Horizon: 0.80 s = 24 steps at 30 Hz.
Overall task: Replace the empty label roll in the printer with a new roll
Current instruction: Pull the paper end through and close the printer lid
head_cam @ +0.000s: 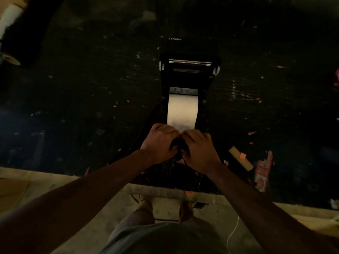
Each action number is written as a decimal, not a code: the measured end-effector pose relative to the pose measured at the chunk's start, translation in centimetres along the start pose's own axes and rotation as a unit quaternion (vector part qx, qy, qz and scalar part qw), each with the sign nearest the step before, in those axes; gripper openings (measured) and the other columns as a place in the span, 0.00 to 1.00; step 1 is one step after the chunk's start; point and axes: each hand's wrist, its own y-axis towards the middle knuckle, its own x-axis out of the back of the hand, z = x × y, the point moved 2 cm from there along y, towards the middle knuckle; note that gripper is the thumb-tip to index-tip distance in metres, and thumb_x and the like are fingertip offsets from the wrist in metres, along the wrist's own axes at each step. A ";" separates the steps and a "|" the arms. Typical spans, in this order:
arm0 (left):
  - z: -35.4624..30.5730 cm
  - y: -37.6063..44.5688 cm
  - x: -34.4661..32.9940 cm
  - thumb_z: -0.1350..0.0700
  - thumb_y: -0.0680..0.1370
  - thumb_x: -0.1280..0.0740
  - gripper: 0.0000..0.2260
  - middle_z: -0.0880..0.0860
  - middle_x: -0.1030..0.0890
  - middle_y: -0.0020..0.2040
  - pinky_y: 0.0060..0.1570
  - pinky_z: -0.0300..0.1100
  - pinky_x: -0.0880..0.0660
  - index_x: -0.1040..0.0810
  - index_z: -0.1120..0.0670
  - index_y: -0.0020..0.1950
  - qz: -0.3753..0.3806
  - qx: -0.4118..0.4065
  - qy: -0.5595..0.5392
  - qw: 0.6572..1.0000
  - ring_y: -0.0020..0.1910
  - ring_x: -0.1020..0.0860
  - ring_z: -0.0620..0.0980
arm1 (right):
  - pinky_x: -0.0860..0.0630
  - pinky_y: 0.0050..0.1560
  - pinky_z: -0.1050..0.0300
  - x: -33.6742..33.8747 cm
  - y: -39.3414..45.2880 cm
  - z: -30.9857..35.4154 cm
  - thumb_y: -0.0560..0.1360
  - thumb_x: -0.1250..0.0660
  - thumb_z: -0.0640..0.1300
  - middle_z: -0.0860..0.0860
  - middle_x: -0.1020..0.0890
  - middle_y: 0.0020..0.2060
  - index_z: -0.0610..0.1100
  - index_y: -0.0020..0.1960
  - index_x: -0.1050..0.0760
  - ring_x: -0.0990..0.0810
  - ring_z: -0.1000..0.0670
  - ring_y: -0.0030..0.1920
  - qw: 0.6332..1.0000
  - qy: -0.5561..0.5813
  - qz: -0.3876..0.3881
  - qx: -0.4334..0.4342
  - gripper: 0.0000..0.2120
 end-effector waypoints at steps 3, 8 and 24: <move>0.2 -0.2 0.0 0.45 0.69 0.35 0.17 0.50 0.17 0.50 0.58 0.50 0.30 0.17 0.50 0.52 -0.001 -0.008 -0.016 1.000 0.52 0.19 0.54 | 0.29 0.58 0.45 -0.2 -0.1 0.2 0.71 0.33 0.50 0.47 0.22 0.57 0.44 0.61 0.22 0.24 0.42 0.62 1.000 -0.001 -0.004 0.002 0.20; 0.1 -0.6 0.1 0.49 0.69 0.34 0.10 0.49 0.19 0.46 0.52 0.50 0.27 0.19 0.49 0.47 -0.018 -0.024 -0.047 0.998 0.49 0.19 0.54 | 0.29 0.51 0.47 0.2 0.1 0.3 0.69 0.35 0.49 0.47 0.22 0.48 0.46 0.50 0.22 0.23 0.41 0.54 0.999 0.028 -0.025 -0.005 0.12; 1.0 0.5 1.5 0.54 0.74 0.31 0.08 0.49 0.14 0.46 0.44 0.50 0.19 0.16 0.47 0.51 -0.005 0.029 -0.138 0.990 0.44 0.17 0.51 | 0.22 0.42 0.48 2.2 2.2 -0.9 0.70 0.30 0.39 0.46 0.19 0.42 0.44 0.43 0.19 0.20 0.42 0.45 0.990 0.143 -0.002 0.004 0.03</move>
